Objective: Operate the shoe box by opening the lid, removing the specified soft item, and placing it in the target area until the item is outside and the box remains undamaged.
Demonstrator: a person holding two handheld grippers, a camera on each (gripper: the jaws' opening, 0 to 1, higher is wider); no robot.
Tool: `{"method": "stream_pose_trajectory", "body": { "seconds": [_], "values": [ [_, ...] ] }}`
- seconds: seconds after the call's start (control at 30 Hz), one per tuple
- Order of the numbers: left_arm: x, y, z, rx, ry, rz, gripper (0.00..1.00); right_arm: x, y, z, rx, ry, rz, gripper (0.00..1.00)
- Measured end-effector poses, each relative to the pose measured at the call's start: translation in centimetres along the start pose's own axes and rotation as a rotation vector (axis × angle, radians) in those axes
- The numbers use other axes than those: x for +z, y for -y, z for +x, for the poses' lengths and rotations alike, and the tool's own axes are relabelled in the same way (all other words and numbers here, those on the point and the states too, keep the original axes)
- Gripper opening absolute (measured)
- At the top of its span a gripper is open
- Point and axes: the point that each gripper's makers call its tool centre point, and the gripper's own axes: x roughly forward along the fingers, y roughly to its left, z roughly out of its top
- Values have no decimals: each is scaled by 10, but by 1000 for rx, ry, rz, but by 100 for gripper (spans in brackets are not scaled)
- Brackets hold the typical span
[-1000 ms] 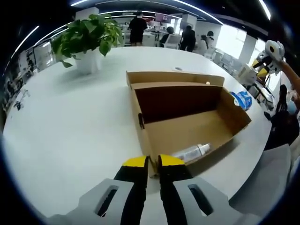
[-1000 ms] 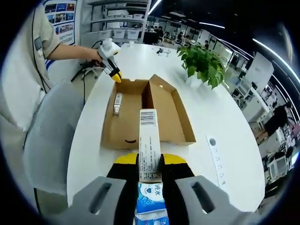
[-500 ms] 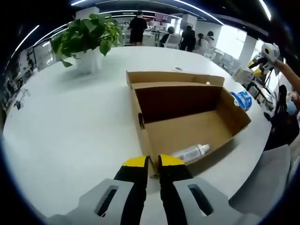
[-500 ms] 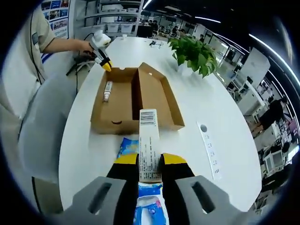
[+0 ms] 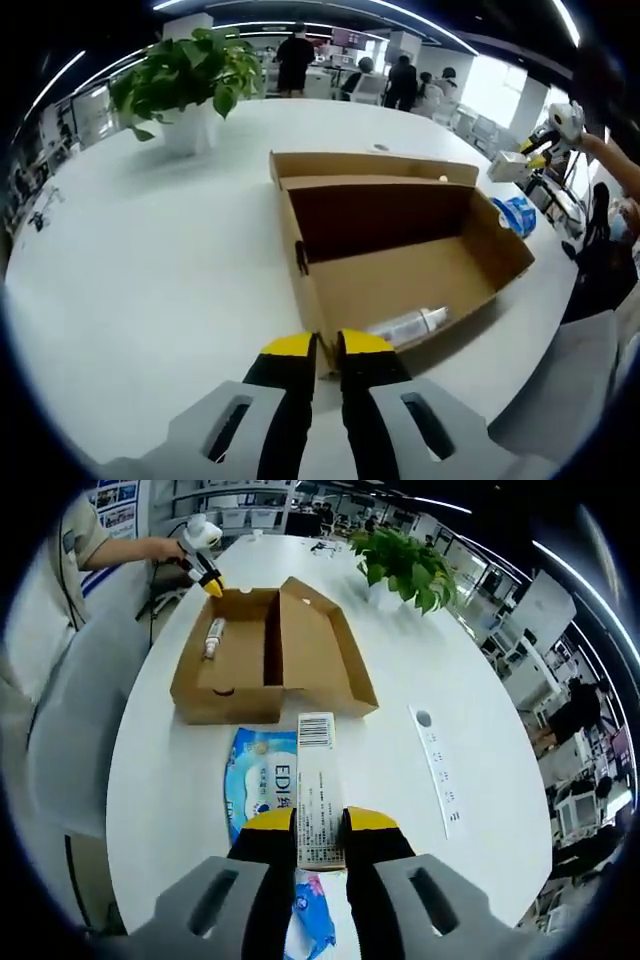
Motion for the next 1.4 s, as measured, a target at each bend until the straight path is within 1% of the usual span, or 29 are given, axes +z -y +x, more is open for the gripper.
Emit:
{"method": "stream_pose_trajectory", "body": {
  "seconds": [0.37, 0.53, 0.77, 1.03, 1.23, 1.4],
  "values": [
    [0, 0, 0, -2, -1, -2, 6, -33, 13, 7, -11, -67, 17, 15],
    [0, 0, 0, -3, -1, -5, 6, -51, 20, 11, -14, -104, 30, 15],
    [1, -1, 0, -3, 0, -11, 6, -74, 27, 17, -3, -154, 42, 15],
    [1, -1, 1, 0, -8, -9, 6, -92, 30, 22, 4, -189, 55, 15],
    [1, -1, 1, 3, -13, -8, 6, -111, 31, 24, 14, -227, 48, 15],
    [0, -1, 1, 6, -14, -8, 6, -125, 31, 24, 23, -241, 60, 15]
  ]
}}
